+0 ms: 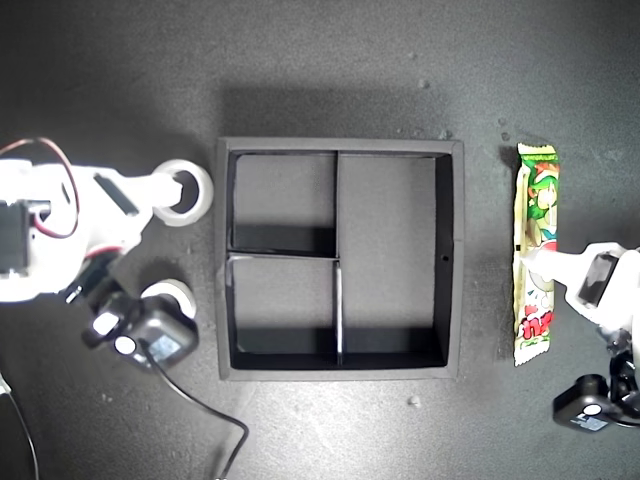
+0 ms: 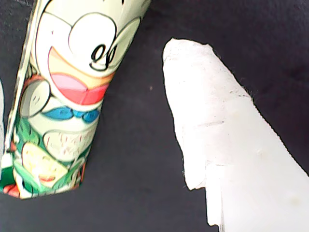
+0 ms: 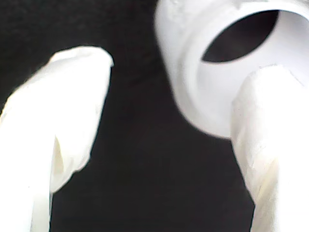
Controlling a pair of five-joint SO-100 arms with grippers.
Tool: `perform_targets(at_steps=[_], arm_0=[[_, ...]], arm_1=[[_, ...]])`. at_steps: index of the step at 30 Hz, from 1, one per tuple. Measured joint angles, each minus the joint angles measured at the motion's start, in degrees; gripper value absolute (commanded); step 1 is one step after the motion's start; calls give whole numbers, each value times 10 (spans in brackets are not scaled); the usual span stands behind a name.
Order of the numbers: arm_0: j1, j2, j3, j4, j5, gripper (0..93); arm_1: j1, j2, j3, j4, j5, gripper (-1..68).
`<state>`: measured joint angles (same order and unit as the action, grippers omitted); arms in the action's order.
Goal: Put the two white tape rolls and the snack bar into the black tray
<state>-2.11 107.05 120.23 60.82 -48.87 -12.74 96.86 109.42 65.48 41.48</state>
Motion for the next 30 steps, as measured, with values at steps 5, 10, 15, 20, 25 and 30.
perform_targets(at_steps=[5,10,15,20,25,30], arm_0=[[2,-83,-56,-6,8,196],[-4,-171,-112,-7,9,190],[-1,-208,-120,-7,9,146],[-10,-209,-119,-12,-1,114],[-24,-198,-96,-26,-1,49],[-35,-154,-56,-27,-11,1]], arm_1=[[-10,-6,31,-40,0,220],[-7,-42,33,-49,0,268],[6,-62,54,-84,0,257],[35,-64,61,-106,0,212],[62,-67,57,-110,1,148],[77,-69,50,-110,1,110]])
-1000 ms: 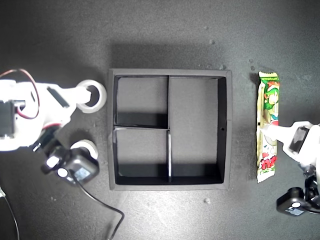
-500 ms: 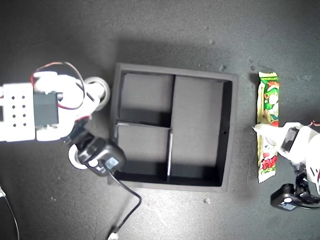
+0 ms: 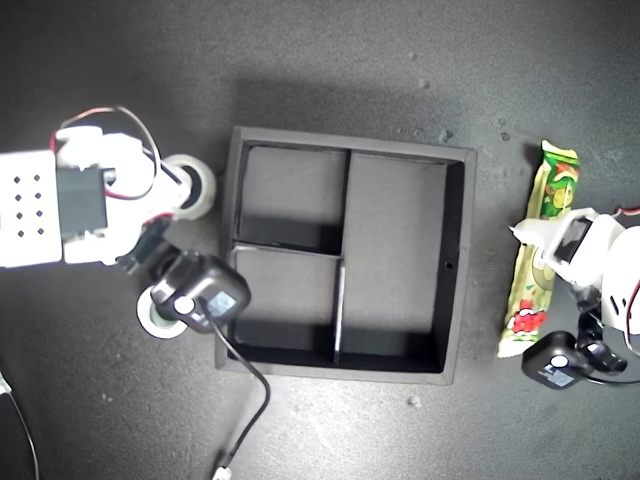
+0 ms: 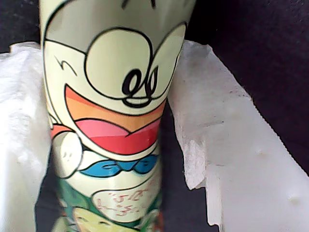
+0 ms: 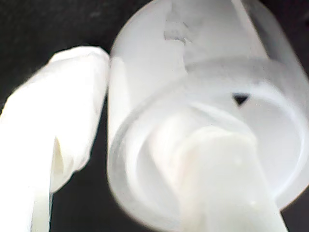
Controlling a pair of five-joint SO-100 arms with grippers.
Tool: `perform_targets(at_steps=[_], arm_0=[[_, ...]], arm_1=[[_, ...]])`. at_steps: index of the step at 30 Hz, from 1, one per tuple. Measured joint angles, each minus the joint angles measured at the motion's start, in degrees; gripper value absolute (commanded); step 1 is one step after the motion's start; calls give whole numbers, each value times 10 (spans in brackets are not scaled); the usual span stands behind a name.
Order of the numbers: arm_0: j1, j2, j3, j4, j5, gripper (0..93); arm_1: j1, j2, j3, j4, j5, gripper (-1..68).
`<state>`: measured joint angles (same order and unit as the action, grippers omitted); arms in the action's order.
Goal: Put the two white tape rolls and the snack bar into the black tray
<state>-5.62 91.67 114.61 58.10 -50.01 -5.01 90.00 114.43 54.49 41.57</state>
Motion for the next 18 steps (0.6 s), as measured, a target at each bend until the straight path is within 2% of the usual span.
perform_targets(at_steps=[7,13,18], arm_0=[[-3,121,55,24,3,0],[-3,236,33,113,8,0],[4,250,-64,194,26,0]], arm_1=[[-12,-1,-26,29,0,91],[-33,-1,-109,127,0,79],[-56,-1,-202,216,0,79]])
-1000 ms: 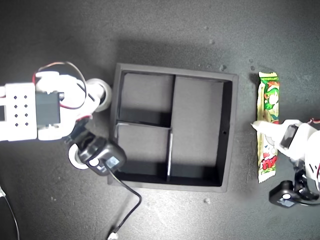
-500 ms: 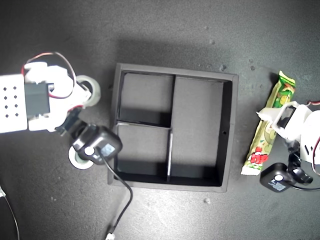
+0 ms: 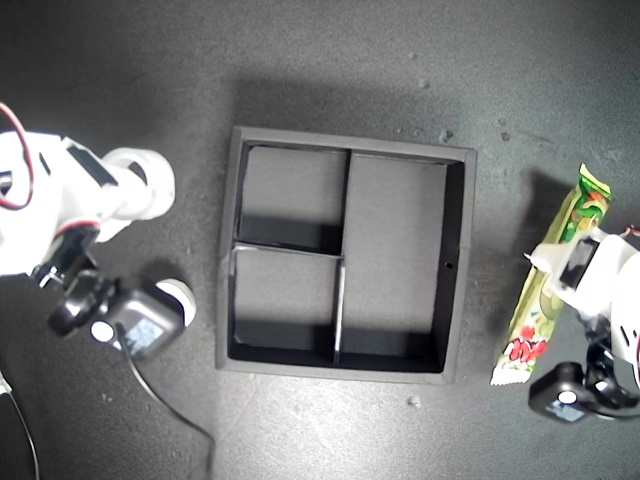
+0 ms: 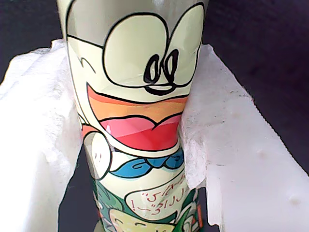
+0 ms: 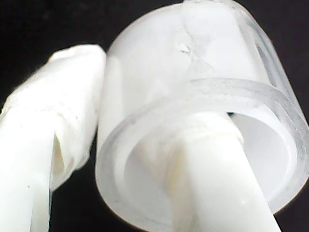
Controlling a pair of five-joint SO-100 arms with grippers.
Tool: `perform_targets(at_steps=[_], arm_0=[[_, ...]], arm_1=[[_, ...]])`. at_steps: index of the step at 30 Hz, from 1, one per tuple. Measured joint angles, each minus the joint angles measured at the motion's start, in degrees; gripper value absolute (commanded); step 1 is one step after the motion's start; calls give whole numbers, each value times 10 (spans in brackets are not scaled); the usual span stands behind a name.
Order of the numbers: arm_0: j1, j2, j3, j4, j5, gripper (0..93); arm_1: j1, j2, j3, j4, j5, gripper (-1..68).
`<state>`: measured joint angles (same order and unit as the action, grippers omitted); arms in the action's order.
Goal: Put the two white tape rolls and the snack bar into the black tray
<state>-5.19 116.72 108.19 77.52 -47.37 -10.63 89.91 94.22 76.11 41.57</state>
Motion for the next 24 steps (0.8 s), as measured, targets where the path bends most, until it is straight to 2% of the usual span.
perform_targets(at_steps=[3,5,11,20,24], arm_0=[[4,-8,-60,27,11,0],[4,-21,-88,35,18,0],[4,-97,-179,37,38,0],[36,-291,-399,74,54,0],[40,-387,-502,108,56,0]], arm_1=[[-11,0,-69,48,-1,79],[-12,0,-113,64,-69,81],[-17,-30,-234,51,-168,80],[4,-356,-633,83,-214,88],[10,-402,-677,49,-214,88]])
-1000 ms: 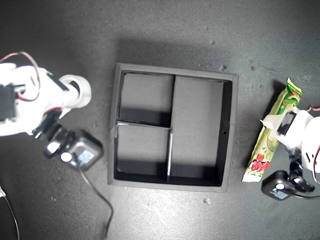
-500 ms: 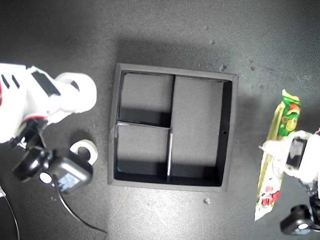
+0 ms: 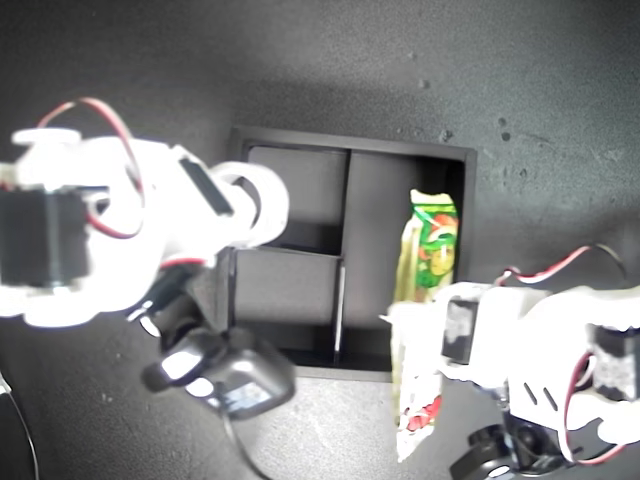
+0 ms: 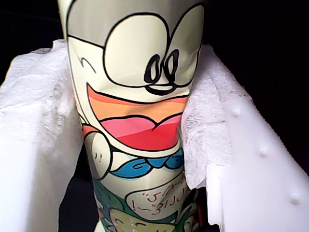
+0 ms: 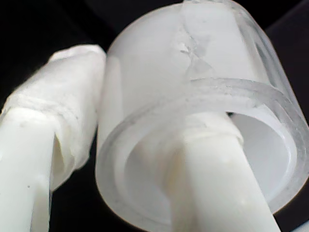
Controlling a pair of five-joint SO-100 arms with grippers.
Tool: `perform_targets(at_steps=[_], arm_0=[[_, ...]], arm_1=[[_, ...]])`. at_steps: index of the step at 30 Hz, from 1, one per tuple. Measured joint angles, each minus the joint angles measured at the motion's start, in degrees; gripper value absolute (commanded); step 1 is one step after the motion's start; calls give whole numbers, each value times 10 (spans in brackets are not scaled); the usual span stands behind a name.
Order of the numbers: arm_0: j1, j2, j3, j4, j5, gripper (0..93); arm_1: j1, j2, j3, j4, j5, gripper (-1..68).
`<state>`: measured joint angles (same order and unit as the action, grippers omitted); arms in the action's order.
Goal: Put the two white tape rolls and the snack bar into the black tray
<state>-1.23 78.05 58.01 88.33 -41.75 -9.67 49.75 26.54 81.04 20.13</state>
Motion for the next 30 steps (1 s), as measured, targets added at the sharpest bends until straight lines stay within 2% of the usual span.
perform_targets(at_steps=[7,17,21,30], arm_0=[[11,-213,-269,138,4,0],[8,-258,-328,156,-15,18],[3,-258,-328,156,-19,95],[4,-258,-311,156,-25,124]], arm_1=[[-3,-3,0,-24,12,86],[-9,-3,0,-6,13,90],[-11,-3,0,3,13,139],[-21,-3,-19,69,13,207]])
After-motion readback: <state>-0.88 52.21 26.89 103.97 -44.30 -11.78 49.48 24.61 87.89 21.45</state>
